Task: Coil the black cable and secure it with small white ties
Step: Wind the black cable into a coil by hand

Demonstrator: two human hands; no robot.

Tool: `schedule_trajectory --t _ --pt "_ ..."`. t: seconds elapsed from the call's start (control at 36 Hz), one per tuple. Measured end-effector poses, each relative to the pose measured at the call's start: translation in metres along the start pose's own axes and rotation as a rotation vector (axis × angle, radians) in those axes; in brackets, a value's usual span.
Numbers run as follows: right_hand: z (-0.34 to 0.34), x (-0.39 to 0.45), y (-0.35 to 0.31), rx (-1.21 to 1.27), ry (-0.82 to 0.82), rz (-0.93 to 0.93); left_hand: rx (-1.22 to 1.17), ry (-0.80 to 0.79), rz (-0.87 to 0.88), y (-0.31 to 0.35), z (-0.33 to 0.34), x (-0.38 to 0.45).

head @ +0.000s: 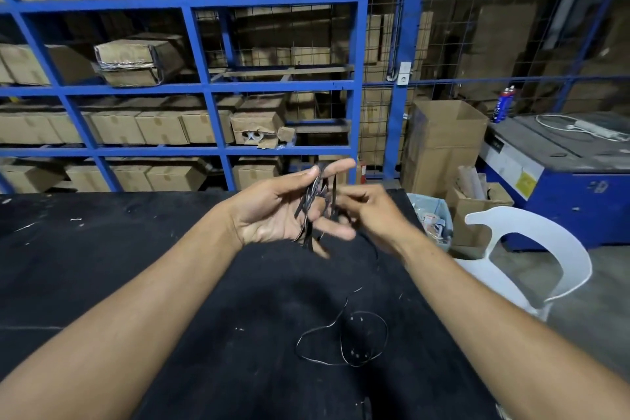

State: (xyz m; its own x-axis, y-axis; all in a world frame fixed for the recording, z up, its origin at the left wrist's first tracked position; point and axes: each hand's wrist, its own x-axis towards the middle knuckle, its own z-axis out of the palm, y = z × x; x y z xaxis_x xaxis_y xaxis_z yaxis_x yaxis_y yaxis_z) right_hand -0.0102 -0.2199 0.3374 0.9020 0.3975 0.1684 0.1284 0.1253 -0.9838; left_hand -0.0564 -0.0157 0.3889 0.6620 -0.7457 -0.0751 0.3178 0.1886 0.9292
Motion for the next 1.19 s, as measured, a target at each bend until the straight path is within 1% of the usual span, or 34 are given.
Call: schedule_trajectory --t 0.06,0.17,0.25,0.31,0.39,0.47,0.56,0.61,0.72,0.78,0.86,0.92,0.97,1.08,1.14,1.19 --pt "0.014 -0.009 0.013 0.047 -0.04 0.026 -0.024 0.037 0.037 0.0 -0.001 0.005" --pt "0.039 -0.023 0.027 0.058 -0.019 0.109 -0.088 0.106 0.086 -0.002 -0.006 0.009" --pt "0.042 -0.025 0.03 0.048 -0.019 0.195 -0.104 0.159 0.125 -0.001 -0.01 0.009" --pt "0.04 -0.025 0.029 0.094 -0.02 0.247 -0.13 0.194 0.153 0.0 -0.011 0.008" --pt "0.038 -0.026 0.024 0.178 -0.066 0.305 -0.151 0.204 0.171 -0.001 -0.012 0.006" --pt "0.035 -0.027 0.021 0.212 -0.103 0.37 -0.147 0.202 0.166 -0.002 -0.011 0.004" --pt "0.034 -0.026 0.025 0.295 -0.098 0.42 -0.203 0.203 0.185 0.0 -0.012 0.001" --pt "0.034 -0.028 0.029 0.301 -0.106 0.431 -0.212 0.224 0.216 0.004 -0.012 0.0" --pt "0.043 -0.037 0.026 0.059 -0.223 0.378 -0.178 0.361 0.278 0.014 -0.011 0.002" --pt "0.048 -0.039 0.017 -0.037 -0.244 0.32 -0.136 0.458 0.318 0.018 -0.014 0.004" --pt "0.052 -0.038 0.0 -0.186 -0.253 0.243 -0.002 0.607 0.372 0.022 -0.019 0.001" --pt "0.052 -0.037 -0.013 -0.338 -0.243 0.208 0.118 0.652 0.345 0.024 -0.021 -0.004" --pt "0.046 -0.034 -0.03 -0.514 -0.225 0.146 0.219 0.647 0.284 0.025 -0.022 -0.009" --pt "0.034 -0.025 -0.061 -0.794 -0.205 0.015 0.419 0.586 0.153 0.022 -0.017 -0.014" --pt "0.03 -0.02 -0.076 -0.904 -0.193 -0.068 0.519 0.564 0.07 0.019 -0.014 -0.015" --pt "0.027 -0.014 -0.09 -0.945 -0.182 -0.17 0.537 0.517 -0.024 0.016 -0.013 -0.016"
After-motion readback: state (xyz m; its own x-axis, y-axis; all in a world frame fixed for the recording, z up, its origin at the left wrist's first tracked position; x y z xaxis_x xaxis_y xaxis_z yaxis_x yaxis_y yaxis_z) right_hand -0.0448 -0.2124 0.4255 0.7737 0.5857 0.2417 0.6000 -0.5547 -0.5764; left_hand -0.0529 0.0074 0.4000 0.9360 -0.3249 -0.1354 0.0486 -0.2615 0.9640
